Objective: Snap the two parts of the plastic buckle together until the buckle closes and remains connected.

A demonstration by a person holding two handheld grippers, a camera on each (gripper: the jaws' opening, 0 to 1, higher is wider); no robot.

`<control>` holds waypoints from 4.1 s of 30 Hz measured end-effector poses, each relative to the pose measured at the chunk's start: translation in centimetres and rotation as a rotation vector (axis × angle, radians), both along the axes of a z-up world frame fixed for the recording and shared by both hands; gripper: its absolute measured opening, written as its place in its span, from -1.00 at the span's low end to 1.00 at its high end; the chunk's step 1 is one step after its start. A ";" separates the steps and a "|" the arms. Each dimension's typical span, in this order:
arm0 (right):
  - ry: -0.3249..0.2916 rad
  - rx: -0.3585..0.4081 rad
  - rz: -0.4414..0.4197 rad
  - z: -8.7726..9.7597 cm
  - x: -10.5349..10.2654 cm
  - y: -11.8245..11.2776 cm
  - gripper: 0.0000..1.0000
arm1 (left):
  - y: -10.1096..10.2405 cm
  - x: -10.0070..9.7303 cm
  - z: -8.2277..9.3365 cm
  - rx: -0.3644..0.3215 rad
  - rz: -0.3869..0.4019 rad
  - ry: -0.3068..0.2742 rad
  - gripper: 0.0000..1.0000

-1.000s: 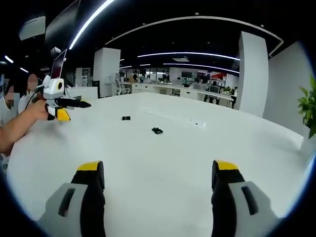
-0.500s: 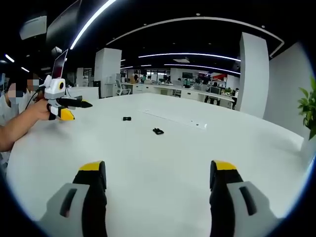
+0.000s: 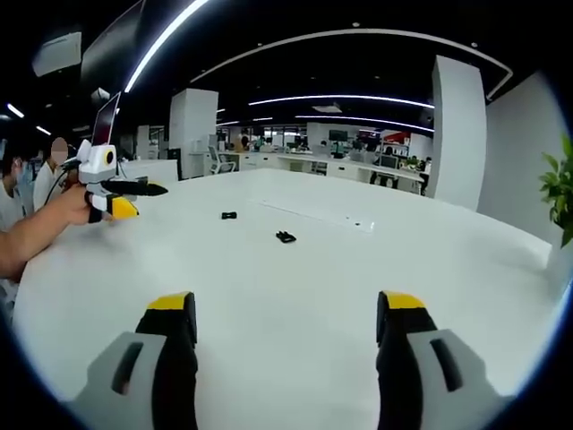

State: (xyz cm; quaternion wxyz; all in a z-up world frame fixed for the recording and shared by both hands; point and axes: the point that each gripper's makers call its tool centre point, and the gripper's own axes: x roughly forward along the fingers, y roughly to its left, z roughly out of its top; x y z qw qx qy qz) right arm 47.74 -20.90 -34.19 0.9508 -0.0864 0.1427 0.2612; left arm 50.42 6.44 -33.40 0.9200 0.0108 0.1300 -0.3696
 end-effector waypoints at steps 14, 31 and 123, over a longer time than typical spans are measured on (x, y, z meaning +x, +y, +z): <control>0.008 0.013 0.011 0.0 -0.2 0.4 0.63 | -0.8 -0.1 -0.8 0.021 -0.010 0.012 0.71; 0.019 0.022 0.020 0.0 -0.6 1.1 0.60 | -0.2 -0.2 -0.4 0.032 0.026 0.013 0.71; 0.022 0.019 -0.088 1.8 5.2 0.4 0.68 | -2.8 5.2 -0.3 0.034 -0.030 0.090 0.91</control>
